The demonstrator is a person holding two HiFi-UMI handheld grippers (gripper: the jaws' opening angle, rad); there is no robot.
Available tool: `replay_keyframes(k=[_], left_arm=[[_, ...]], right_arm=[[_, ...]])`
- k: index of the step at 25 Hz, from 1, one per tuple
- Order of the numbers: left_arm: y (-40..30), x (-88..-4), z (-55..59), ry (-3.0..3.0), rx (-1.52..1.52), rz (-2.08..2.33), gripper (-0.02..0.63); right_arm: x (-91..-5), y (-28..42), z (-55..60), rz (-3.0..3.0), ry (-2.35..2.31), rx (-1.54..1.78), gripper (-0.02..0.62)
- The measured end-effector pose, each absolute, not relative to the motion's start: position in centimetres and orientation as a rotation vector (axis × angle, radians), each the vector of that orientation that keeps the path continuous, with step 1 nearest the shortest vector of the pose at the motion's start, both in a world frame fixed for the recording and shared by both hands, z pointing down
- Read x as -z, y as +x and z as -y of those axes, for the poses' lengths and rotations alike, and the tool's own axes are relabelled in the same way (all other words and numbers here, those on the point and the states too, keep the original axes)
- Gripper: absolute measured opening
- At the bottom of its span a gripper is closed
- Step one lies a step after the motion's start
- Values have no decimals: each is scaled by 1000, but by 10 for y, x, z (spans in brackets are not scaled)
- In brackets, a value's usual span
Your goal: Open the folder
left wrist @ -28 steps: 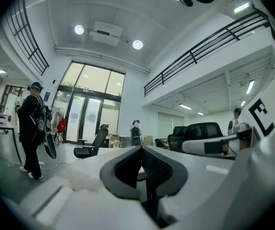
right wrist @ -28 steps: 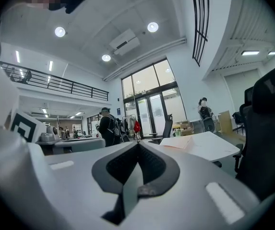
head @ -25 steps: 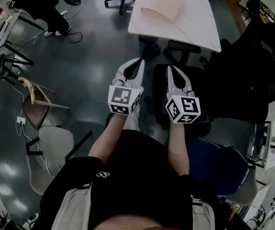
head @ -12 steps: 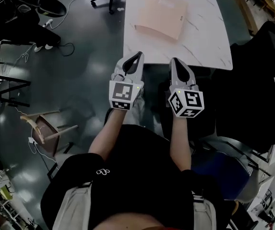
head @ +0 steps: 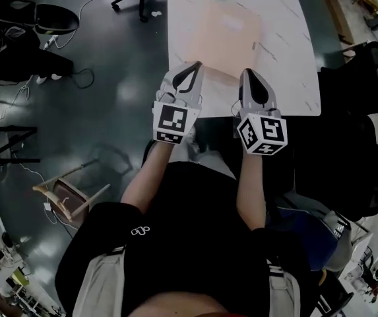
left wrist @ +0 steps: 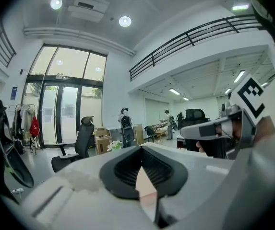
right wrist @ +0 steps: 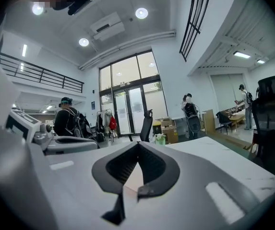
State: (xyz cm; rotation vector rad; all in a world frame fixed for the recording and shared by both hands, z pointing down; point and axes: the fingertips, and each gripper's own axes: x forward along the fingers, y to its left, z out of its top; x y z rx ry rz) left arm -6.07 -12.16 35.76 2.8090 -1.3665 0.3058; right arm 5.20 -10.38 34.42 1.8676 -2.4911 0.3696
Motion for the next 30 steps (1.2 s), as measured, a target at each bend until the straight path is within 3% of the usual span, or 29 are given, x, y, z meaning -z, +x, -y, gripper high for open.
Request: replay_keyframes(k=[18, 30], left_arm=[[-9, -396, 163, 2893, -546, 1179, 0], [6, -458, 175, 2854, -781, 1117, 0]], right_arm=[[-390, 119, 137, 2302, 1980, -523, -2], [-457, 134, 144, 2222, 1800, -679, -2]])
